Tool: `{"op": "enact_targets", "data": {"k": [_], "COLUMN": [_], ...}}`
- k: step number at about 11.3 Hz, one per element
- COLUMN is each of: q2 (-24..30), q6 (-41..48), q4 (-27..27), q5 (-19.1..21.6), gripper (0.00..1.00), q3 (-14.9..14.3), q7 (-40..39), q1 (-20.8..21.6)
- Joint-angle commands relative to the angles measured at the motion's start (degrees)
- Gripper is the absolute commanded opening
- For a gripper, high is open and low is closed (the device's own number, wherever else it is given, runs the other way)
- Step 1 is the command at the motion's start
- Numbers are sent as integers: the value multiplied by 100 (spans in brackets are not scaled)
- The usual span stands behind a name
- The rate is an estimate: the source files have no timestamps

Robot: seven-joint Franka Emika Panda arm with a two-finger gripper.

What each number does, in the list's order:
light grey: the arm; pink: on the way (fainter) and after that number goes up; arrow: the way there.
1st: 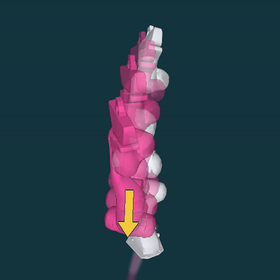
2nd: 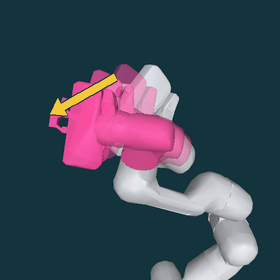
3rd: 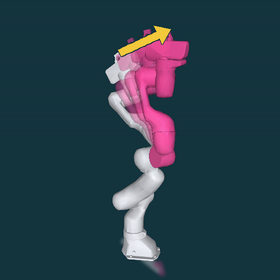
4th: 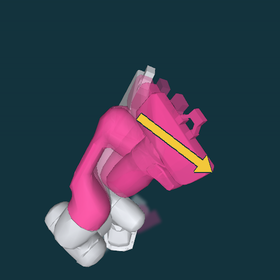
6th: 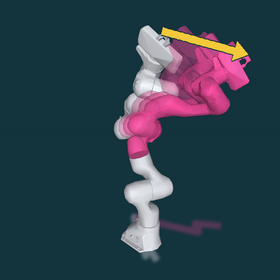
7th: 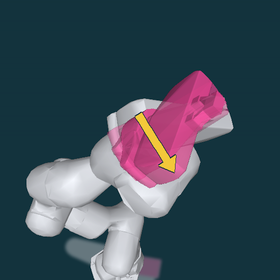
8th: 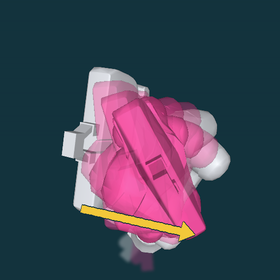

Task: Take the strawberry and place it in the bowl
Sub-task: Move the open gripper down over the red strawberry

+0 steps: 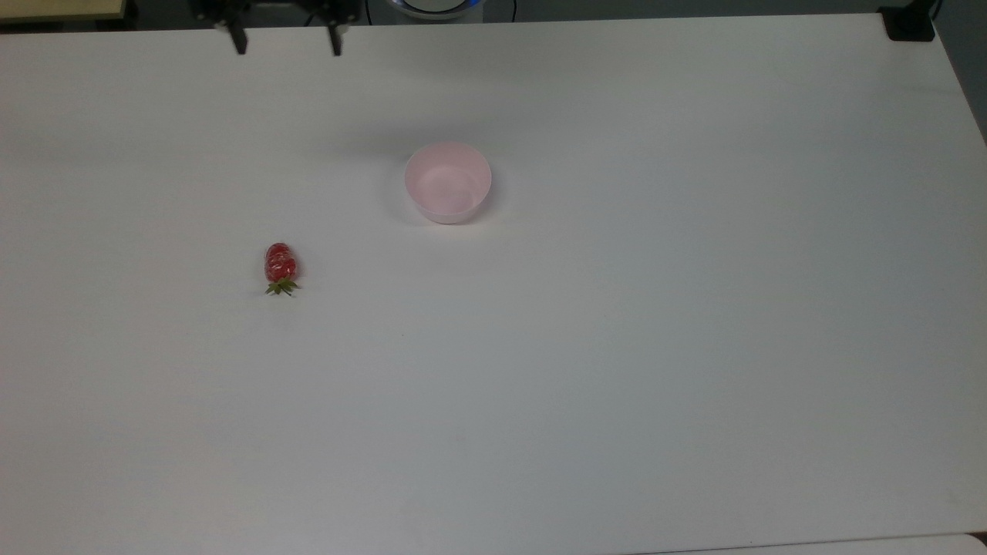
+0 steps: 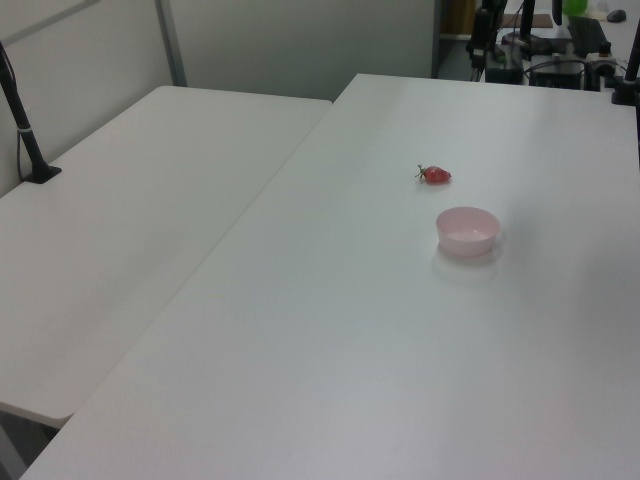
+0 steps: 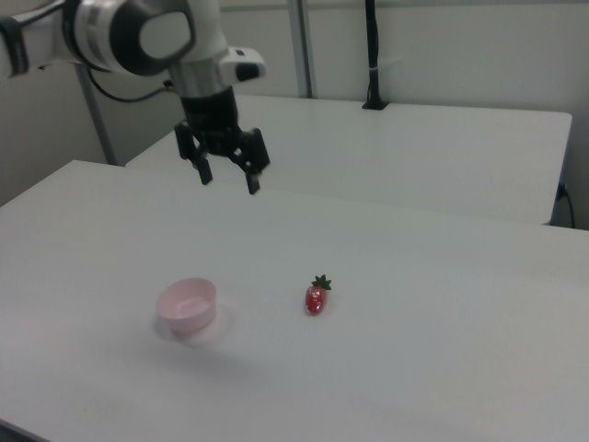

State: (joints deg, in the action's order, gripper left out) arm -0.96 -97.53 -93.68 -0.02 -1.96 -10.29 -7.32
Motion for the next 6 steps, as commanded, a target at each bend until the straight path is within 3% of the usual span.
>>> {"op": "enact_targets", "data": {"k": [1,4,6], "q2": [-386,-519,-1113], "q6": [-432,-1754,-2899], "q4": [-185,-1166,-1407], "q5": [20,-347,-402], "gripper": [100,100,100], "q3": [-23,-32,-23], "q7": [-350,-421,-359], "q1": [-366,-525,-542]}}
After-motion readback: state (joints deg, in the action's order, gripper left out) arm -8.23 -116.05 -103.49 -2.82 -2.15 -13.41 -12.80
